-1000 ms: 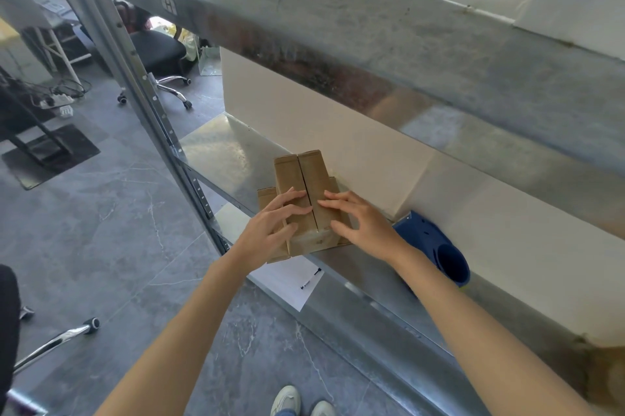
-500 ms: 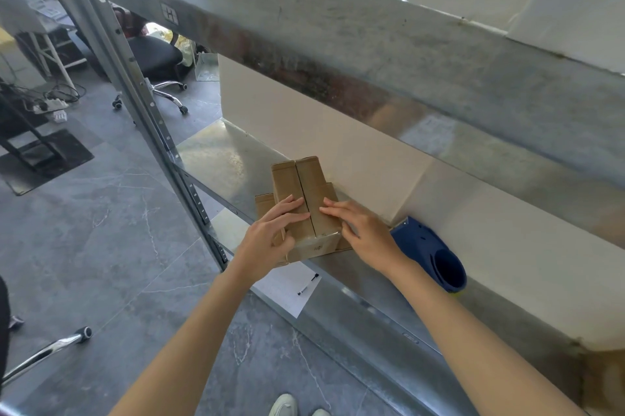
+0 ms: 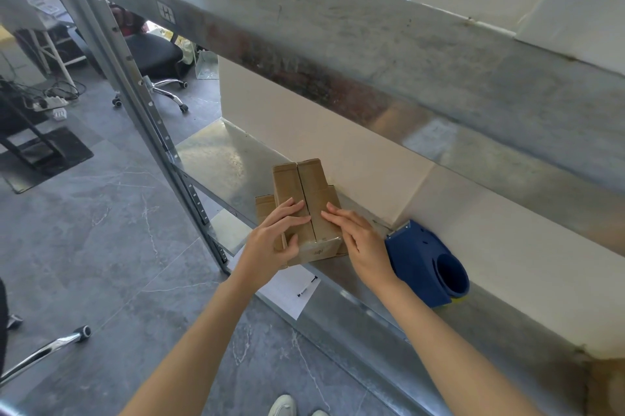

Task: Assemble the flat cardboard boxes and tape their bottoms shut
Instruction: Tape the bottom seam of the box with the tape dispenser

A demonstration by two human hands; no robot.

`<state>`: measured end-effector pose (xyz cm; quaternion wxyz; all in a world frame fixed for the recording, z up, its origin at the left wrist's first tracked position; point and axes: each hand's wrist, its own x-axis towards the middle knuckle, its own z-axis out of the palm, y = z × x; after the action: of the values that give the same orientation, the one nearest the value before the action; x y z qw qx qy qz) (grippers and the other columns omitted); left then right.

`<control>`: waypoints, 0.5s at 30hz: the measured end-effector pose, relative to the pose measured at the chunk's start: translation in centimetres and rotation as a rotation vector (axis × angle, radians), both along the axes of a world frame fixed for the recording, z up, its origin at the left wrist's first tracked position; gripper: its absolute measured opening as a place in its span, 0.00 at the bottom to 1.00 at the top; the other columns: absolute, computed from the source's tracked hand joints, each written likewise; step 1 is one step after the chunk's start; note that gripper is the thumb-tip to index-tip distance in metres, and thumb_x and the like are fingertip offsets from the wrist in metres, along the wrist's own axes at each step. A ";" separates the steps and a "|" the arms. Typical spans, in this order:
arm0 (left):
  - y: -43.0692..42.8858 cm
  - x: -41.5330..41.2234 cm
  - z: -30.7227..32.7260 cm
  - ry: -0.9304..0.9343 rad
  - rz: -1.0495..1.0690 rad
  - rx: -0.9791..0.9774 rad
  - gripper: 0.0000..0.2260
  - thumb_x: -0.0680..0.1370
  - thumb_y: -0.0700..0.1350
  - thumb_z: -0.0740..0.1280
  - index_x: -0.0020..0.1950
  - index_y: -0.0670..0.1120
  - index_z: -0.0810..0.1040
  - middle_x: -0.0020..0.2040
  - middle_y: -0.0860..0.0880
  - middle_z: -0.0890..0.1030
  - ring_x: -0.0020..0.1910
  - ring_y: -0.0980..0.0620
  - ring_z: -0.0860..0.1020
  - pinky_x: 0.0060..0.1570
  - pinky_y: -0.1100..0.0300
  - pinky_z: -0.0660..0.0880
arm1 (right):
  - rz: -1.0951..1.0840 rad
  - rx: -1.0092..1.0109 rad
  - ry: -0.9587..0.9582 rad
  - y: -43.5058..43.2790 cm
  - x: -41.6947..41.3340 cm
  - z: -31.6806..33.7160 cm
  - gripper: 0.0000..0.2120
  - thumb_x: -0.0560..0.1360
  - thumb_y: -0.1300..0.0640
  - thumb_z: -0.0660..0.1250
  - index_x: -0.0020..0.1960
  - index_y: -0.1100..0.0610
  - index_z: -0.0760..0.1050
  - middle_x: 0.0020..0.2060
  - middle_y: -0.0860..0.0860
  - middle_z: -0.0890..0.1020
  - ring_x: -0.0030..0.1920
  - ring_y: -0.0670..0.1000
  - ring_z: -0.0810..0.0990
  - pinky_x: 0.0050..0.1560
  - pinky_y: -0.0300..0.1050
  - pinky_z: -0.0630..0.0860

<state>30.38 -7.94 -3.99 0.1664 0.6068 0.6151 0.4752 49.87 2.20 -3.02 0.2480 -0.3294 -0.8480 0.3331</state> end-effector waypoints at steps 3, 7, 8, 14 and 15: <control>0.1 0.2 0.0 -0.027 0.005 0.002 0.18 0.75 0.30 0.68 0.61 0.47 0.82 0.69 0.52 0.75 0.75 0.56 0.65 0.70 0.66 0.64 | 0.011 -0.002 0.016 0.1 -0.1 0.2 0.18 0.83 0.61 0.58 0.69 0.49 0.75 0.68 0.40 0.74 0.68 0.43 0.71 0.67 0.45 0.72; 0.2 0.1 -0.2 -0.047 0.014 0.002 0.19 0.75 0.31 0.68 0.61 0.49 0.82 0.69 0.53 0.75 0.75 0.56 0.65 0.69 0.67 0.65 | -0.001 0.002 0.009 0.0 -0.6 0.4 0.16 0.81 0.51 0.60 0.67 0.50 0.76 0.66 0.41 0.75 0.66 0.44 0.72 0.64 0.50 0.74; 0.3 0.1 -0.1 -0.046 0.014 -0.003 0.19 0.75 0.32 0.68 0.61 0.50 0.81 0.69 0.54 0.75 0.75 0.57 0.65 0.69 0.66 0.65 | -0.004 -0.004 0.013 0.0 -0.7 0.5 0.15 0.81 0.51 0.61 0.67 0.50 0.76 0.66 0.41 0.75 0.67 0.44 0.72 0.64 0.50 0.74; 0.2 -1.3 0.8 0.022 -0.086 -0.111 0.19 0.74 0.53 0.73 0.65 0.55 0.78 0.72 0.60 0.70 0.76 0.60 0.61 0.72 0.59 0.62 | 0.158 -0.039 -0.191 1.6 0.6 2.4 0.30 0.73 0.41 0.72 0.73 0.42 0.69 0.71 0.34 0.67 0.71 0.40 0.66 0.68 0.49 0.70; 0.2 -2.0 1.1 0.055 -0.121 -0.155 0.24 0.72 0.60 0.73 0.67 0.56 0.77 0.73 0.61 0.69 0.76 0.61 0.60 0.72 0.59 0.61 | 0.207 -0.011 -0.248 2.1 0.9 2.9 0.34 0.70 0.41 0.74 0.74 0.41 0.67 0.72 0.33 0.66 0.71 0.41 0.66 0.68 0.49 0.69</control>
<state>28.41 -7.74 -2.90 0.2239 0.6410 0.6167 0.3984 50.78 4.33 -0.14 0.1042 -0.2803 -0.8996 0.3183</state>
